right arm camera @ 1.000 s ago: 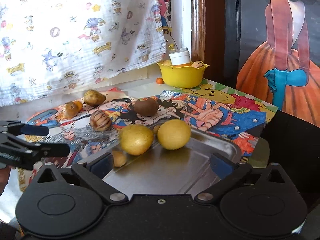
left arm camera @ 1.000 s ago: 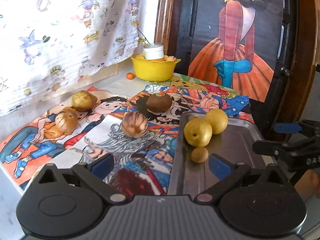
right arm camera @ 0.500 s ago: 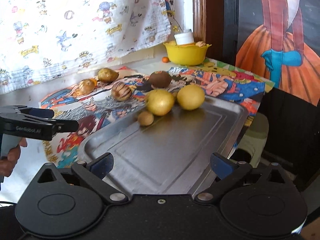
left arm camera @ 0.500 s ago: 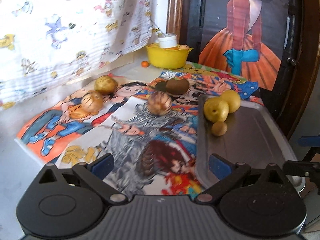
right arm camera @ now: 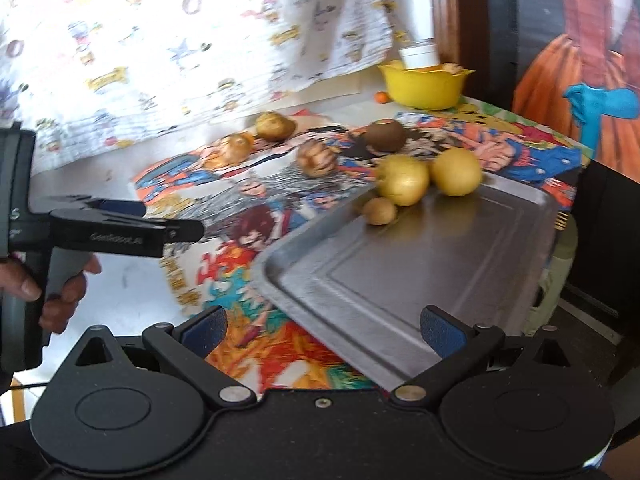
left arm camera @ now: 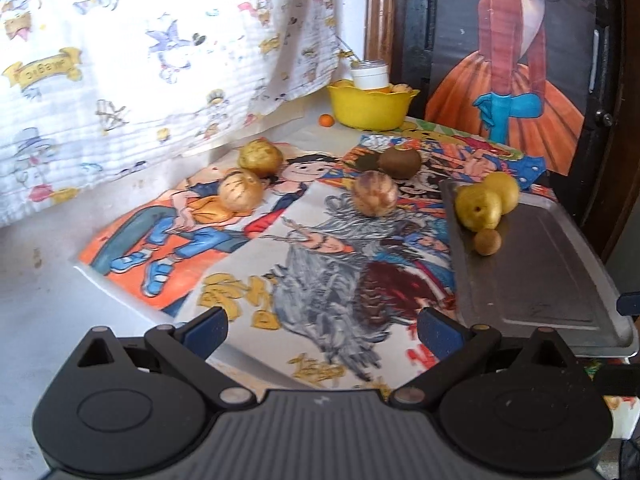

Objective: Organize fruits
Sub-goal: 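Lift both grippers off the tray and move toward the loose fruits, then grasp a striped pepino with left gripper while right gripper grasps another pepino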

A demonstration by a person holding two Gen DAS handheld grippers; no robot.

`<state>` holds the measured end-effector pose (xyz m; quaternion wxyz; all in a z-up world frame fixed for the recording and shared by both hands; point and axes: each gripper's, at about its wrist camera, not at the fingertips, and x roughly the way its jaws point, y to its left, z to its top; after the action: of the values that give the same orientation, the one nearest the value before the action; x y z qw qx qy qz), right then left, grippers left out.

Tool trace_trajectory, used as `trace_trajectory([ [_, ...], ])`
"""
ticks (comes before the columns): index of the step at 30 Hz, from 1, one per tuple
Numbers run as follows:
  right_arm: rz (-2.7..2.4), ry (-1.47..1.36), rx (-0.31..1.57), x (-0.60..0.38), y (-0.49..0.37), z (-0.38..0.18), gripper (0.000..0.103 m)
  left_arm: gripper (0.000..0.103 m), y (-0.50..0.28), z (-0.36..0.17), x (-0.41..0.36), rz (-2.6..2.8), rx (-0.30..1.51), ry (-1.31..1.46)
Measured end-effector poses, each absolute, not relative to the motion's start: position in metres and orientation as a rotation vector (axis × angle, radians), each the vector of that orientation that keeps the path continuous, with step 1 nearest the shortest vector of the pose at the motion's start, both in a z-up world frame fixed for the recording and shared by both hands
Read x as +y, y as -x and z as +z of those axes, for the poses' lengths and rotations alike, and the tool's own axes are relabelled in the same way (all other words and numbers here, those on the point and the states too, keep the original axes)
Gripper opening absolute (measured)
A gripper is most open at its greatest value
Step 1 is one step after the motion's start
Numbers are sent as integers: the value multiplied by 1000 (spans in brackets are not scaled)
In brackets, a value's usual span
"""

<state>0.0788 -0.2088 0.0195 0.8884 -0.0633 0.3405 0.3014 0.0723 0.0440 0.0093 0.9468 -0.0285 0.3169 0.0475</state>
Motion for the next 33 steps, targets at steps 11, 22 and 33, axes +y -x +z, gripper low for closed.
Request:
trace_trajectory([
  [11,697,190,690,-175,-94,29,102,103,-79,15,72,159,632,53],
  [22,745,272,595,-141,-127,47,102,103,-102,23,98,209,608,42],
  [33,743,239,539,-116,-172,67,102,103,-137,30,108,248,569,-24],
])
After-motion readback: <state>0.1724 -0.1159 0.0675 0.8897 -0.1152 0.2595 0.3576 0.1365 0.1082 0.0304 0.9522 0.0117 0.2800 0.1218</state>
